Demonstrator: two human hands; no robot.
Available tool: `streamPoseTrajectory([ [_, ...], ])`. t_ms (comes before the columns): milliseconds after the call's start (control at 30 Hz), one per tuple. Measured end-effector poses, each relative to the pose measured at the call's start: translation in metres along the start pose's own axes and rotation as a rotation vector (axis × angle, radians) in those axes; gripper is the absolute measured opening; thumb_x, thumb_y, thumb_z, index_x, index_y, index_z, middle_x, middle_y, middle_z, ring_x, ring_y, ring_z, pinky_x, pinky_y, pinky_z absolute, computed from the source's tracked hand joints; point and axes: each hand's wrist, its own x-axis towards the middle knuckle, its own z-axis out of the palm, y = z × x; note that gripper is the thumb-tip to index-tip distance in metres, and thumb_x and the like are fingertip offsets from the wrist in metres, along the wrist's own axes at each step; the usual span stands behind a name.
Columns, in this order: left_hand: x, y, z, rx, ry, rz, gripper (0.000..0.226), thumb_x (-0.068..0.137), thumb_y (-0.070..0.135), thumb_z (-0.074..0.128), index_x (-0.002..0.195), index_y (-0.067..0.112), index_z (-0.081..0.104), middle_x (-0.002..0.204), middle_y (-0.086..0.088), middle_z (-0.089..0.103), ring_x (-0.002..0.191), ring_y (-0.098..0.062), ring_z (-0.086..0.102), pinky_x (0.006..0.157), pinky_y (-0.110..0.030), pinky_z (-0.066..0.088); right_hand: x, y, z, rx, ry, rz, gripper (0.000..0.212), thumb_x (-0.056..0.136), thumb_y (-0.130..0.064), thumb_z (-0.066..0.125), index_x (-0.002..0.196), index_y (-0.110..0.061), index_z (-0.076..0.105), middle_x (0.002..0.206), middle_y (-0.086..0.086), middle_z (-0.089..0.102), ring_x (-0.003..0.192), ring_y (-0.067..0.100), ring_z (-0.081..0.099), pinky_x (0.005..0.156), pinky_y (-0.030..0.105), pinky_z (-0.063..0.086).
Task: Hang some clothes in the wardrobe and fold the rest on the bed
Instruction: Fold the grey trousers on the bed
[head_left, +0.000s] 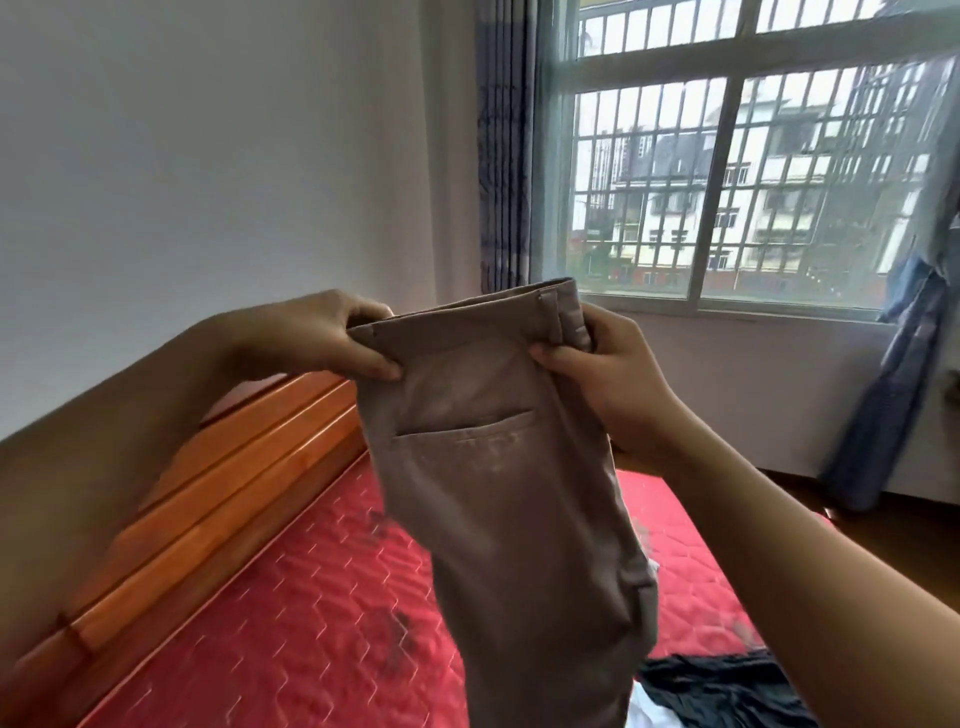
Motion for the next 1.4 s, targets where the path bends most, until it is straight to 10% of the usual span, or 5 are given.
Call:
streamPoseTrajectory([
  [200,-0.006,-0.059,0.045,-0.828,0.429,0.241,0.03,0.083,0.014,0.072,0.113,0.02,0.068,0.099,0.001,0.077,0.093,-0.013,0.073,0.071,-0.024,0.058,-0.01,-0.005,0.032,0.031,0.125,0.025,0.019,0.085,0.003,0.073,0.098,-0.01,0.075,0.092,0.011,0.071,0.087,0.023,0.065,0.085,0.045,0.055],
  [567,-0.006,-0.027,0.027,-0.893,0.488,0.723,0.039,0.102,0.02,0.057,0.132,0.04,0.042,0.102,-0.006,0.067,0.086,-0.017,0.068,0.073,-0.034,0.058,-0.028,-0.058,0.052,0.141,0.306,-0.083,0.015,0.097,-0.033,0.066,0.1,-0.023,0.077,0.094,0.003,0.077,0.087,0.019,0.074,0.076,0.034,0.059],
  [833,0.066,-0.08,0.044,-0.941,0.419,0.534,0.032,0.101,0.018,0.059,0.127,0.034,0.052,0.109,0.001,0.074,0.094,-0.012,0.071,0.076,-0.025,0.058,0.011,0.014,0.032,0.048,0.162,0.079,0.021,0.085,-0.03,0.078,0.105,-0.023,0.074,0.098,0.003,0.077,0.091,0.018,0.073,0.075,0.032,0.059],
  [1000,0.13,-0.178,0.104,-0.659,0.248,0.188,0.05,0.094,-0.002,0.063,0.139,0.014,0.047,0.115,-0.012,0.07,0.102,-0.017,0.068,0.089,-0.03,0.057,0.023,0.14,0.011,-0.571,-0.034,0.333,0.023,0.082,-0.034,0.083,0.096,-0.022,0.07,0.085,-0.01,0.072,0.08,0.004,0.063,0.075,0.033,0.054],
  [1400,0.196,-0.356,0.254,0.004,-0.175,-0.121,0.022,0.085,0.014,0.071,0.083,0.029,0.055,0.07,0.011,0.061,0.066,-0.012,0.054,0.066,-0.034,0.048,-0.051,0.378,0.046,-0.859,-0.237,0.829,0.026,0.084,-0.029,0.074,0.078,-0.026,0.05,0.07,-0.003,0.06,0.069,0.028,0.06,0.063,0.043,0.052],
])
